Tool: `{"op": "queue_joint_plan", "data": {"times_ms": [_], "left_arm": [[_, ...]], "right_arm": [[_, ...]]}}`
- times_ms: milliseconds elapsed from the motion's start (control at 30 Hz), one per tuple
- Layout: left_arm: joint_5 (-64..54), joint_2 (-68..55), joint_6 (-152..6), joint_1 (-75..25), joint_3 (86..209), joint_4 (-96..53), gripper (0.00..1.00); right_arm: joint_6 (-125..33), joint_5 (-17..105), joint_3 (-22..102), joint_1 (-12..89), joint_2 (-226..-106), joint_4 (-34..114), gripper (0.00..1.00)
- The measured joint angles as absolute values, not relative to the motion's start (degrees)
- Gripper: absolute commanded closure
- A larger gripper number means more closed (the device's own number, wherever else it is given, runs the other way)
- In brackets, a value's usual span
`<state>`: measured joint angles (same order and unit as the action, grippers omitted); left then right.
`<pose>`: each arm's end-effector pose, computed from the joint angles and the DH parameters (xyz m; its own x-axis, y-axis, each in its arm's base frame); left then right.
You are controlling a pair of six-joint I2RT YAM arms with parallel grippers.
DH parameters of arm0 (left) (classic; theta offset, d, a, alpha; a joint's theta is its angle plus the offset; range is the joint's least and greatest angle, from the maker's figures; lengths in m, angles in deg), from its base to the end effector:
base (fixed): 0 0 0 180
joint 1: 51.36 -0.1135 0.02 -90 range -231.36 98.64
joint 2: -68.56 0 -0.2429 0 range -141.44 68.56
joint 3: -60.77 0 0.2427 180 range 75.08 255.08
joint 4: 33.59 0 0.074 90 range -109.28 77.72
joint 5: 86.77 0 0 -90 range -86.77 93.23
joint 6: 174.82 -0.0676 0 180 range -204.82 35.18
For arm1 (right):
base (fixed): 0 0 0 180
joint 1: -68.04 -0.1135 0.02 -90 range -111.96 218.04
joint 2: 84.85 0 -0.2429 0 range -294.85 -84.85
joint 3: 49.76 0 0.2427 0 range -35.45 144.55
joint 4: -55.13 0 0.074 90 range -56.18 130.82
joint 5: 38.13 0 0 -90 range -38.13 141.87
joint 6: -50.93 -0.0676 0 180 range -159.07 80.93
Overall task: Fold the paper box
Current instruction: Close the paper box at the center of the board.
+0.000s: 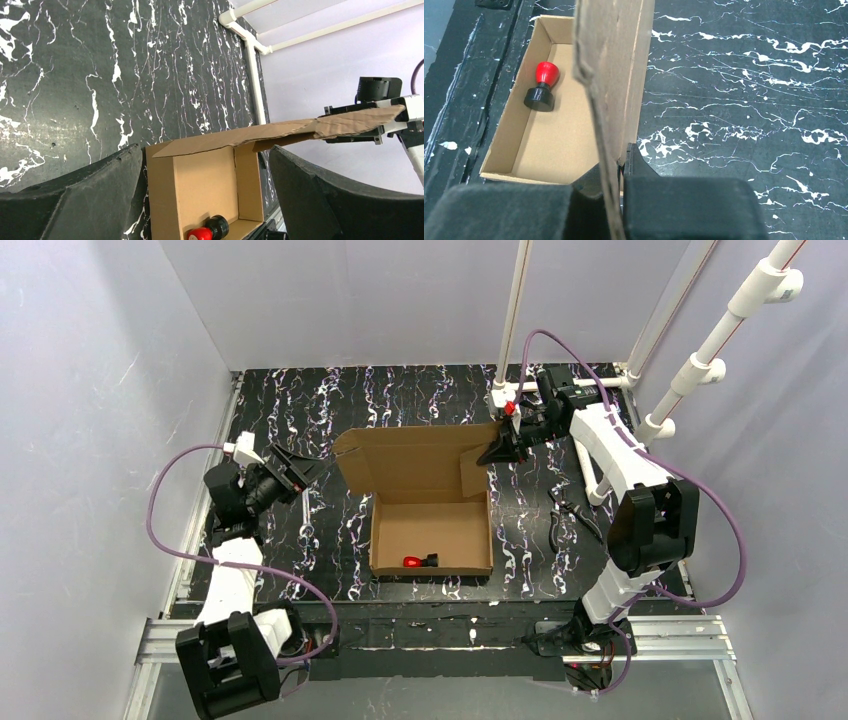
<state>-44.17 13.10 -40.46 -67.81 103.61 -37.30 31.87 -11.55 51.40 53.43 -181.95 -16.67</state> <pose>0.2418 0.0195 0.2420 -0.4598 -0.6292 -0.6266 0.2578 0.5807 -0.7722 0.3056 0.1421 0.2752 0.1241 -0.4047 -0.9060 -0.9904 -0.1072 -0.0878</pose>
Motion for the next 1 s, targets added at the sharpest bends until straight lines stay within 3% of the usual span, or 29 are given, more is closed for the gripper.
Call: {"op": "queue_joint_plan", "data": {"times_ms": [567,767,1000], "left_arm": [[-44.28,8.84,-39.15,-68.14,103.51,-36.56,0.06],[-44.37,8.62,-40.22,-68.14,103.51,-35.71,0.22],[-44.13,9.58,-46.47,-68.88,103.51,-35.51,0.27]], "right_arm": [[32.50,-11.68,51.40,53.45,-181.95,-17.37,0.99],[32.81,-11.65,51.40,53.45,-181.95,-17.41,0.99],[33.68,-11.72,51.40,53.45,-181.95,-17.81,0.99]]}}
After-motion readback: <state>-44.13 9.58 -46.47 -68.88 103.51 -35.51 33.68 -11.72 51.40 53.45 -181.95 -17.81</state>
